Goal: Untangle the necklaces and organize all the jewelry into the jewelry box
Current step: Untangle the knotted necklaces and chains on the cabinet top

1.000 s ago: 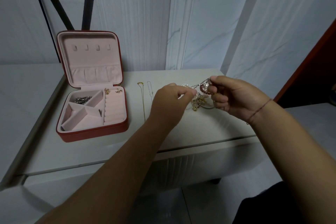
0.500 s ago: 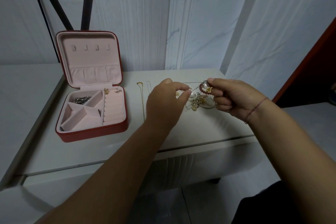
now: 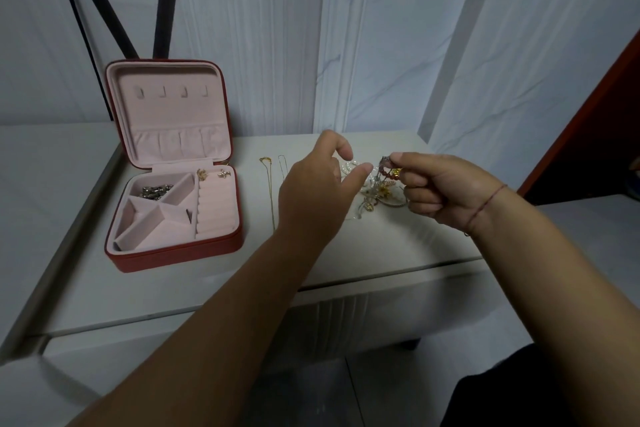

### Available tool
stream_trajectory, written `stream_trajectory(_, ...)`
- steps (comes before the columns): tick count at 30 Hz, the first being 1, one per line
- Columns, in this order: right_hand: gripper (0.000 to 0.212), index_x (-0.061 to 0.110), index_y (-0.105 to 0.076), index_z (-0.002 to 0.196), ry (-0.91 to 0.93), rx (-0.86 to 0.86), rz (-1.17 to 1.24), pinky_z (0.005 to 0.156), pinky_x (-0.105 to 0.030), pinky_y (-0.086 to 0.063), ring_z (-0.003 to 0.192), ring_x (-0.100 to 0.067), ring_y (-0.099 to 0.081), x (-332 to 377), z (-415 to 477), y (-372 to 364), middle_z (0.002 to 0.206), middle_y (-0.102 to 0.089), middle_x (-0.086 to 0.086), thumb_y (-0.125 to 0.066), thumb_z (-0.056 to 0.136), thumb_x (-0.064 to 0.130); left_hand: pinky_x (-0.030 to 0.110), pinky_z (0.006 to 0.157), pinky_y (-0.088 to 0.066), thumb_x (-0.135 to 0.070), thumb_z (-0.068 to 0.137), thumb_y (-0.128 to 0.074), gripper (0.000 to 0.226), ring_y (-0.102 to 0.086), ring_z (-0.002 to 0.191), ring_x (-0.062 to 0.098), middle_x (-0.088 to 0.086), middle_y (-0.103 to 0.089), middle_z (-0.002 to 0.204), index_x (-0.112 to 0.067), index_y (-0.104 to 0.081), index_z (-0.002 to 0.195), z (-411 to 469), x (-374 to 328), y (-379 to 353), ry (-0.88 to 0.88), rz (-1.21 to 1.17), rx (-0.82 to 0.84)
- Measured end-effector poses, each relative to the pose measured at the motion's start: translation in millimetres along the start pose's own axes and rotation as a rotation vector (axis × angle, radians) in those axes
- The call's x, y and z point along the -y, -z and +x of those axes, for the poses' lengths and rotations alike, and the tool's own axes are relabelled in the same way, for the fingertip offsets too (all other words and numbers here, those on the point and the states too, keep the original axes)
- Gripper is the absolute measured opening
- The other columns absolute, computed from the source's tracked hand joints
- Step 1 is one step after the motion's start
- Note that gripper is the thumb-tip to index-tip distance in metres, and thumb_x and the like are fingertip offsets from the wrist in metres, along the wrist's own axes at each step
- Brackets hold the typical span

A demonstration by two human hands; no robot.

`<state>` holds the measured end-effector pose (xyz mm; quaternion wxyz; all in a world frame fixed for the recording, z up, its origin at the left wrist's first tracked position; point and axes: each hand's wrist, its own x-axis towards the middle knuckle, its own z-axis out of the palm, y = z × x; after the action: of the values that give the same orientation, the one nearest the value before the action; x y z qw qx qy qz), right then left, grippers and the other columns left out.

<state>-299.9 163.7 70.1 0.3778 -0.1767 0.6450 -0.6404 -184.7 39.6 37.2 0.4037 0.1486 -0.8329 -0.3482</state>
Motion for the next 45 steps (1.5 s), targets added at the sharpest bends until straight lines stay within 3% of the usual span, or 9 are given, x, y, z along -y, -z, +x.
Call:
stream_trajectory(4,0.021,0.014,-0.055,0.075,-0.023,0.009,0.022,0.036,-0.016,-0.007,0.029,-0.003,-0.018,-1,1,-1,0.041,-0.028,0.008,-0.053,0.094,0.022,0.010,0.047,-0.026,-0.031,0.084,-0.071,0.013,-0.044,0.048,-0.003,-0.015,-0.035,0.041,-0.020,-0.073,0.089,0,-1,3,-0.015,-0.009,0.081)
stream_trajectory(7,0.018,0.014,-0.055,0.079,-0.035,-0.004,0.022,0.035,-0.016,-0.008,0.030,-0.003,-0.017,-1,2,-1,0.041,-0.028,0.008,-0.054,0.094,0.024,0.007,0.049,-0.026,-0.029,0.085,-0.070,0.014,-0.047,0.051,-0.011,-0.023,-0.037,0.043,-0.016,-0.077,0.087,-1,0,3,-0.008,0.007,0.157)
stream_trajectory(13,0.012,0.015,-0.056,0.081,0.003,-0.052,-0.042,0.035,-0.015,-0.022,0.036,-0.004,-0.028,-6,4,-4,0.055,-0.041,0.004,-0.061,0.089,0.021,0.014,0.066,-0.040,-0.012,0.089,-0.061,0.013,-0.054,0.071,0.009,0.007,-0.062,0.083,-0.004,-0.064,0.079,-1,1,0,0.143,-0.227,0.203)
stream_trajectory(17,0.016,0.017,-0.053,0.077,0.022,-0.035,-0.047,0.037,-0.015,-0.022,0.037,-0.005,-0.030,-7,3,-7,0.054,-0.042,0.004,-0.063,0.088,0.021,0.039,0.092,-0.052,-0.018,0.087,-0.056,0.017,-0.064,0.095,0.024,0.009,-0.070,0.091,-0.004,-0.065,0.091,-2,-4,-2,0.449,-0.570,0.259)
stream_trajectory(22,0.029,0.017,-0.055,0.062,0.044,-0.011,0.009,0.037,-0.016,-0.017,0.034,-0.006,-0.027,-7,3,-11,0.052,-0.041,0.002,-0.060,0.090,0.022,0.024,0.073,-0.045,-0.012,0.089,-0.049,0.020,-0.059,0.077,0.007,0.001,-0.066,0.082,-0.001,-0.065,0.091,-1,-9,0,0.463,-0.621,0.222)
stream_trajectory(27,0.030,0.013,-0.049,0.064,0.075,0.007,0.015,0.036,-0.015,-0.015,0.030,-0.006,-0.024,-6,1,-12,0.047,-0.042,0.002,-0.057,0.092,0.021,0.030,0.081,-0.053,-0.003,0.094,-0.036,0.024,-0.067,0.089,0.024,0.016,-0.071,0.094,-0.010,-0.048,0.073,1,-11,3,0.521,-0.777,0.240)
stream_trajectory(34,0.033,0.010,-0.048,0.062,0.142,-0.007,-0.004,0.039,-0.018,-0.011,0.027,-0.007,-0.021,-5,0,-17,0.042,-0.042,0.000,-0.054,0.094,0.017,0.029,0.058,-0.048,-0.007,0.097,-0.035,0.018,-0.051,0.050,0.014,0.007,-0.065,0.069,-0.010,-0.044,0.081,1,-13,3,0.587,-0.832,0.234)
stream_trajectory(39,0.034,0.010,-0.044,0.062,0.181,-0.003,-0.063,0.040,-0.019,-0.012,0.025,-0.007,-0.020,-4,-4,-18,0.035,-0.041,0.001,-0.052,0.095,0.015,0.016,0.038,-0.027,-0.013,0.095,-0.049,0.014,-0.032,0.040,0.003,-0.005,-0.047,0.058,-0.013,-0.055,0.082,2,-9,1,0.583,-0.696,0.173)
stream_trajectory(45,0.039,0.007,-0.041,0.059,0.203,0.003,-0.086,0.038,-0.017,-0.012,0.024,-0.007,-0.018,-3,-4,-15,0.034,-0.038,0.000,-0.050,0.096,0.015,0.002,0.040,-0.030,-0.014,0.091,-0.061,0.022,-0.047,0.035,-0.005,-0.007,-0.061,0.046,0.000,-0.068,0.107,-2,-19,11,0.430,-0.601,0.226)
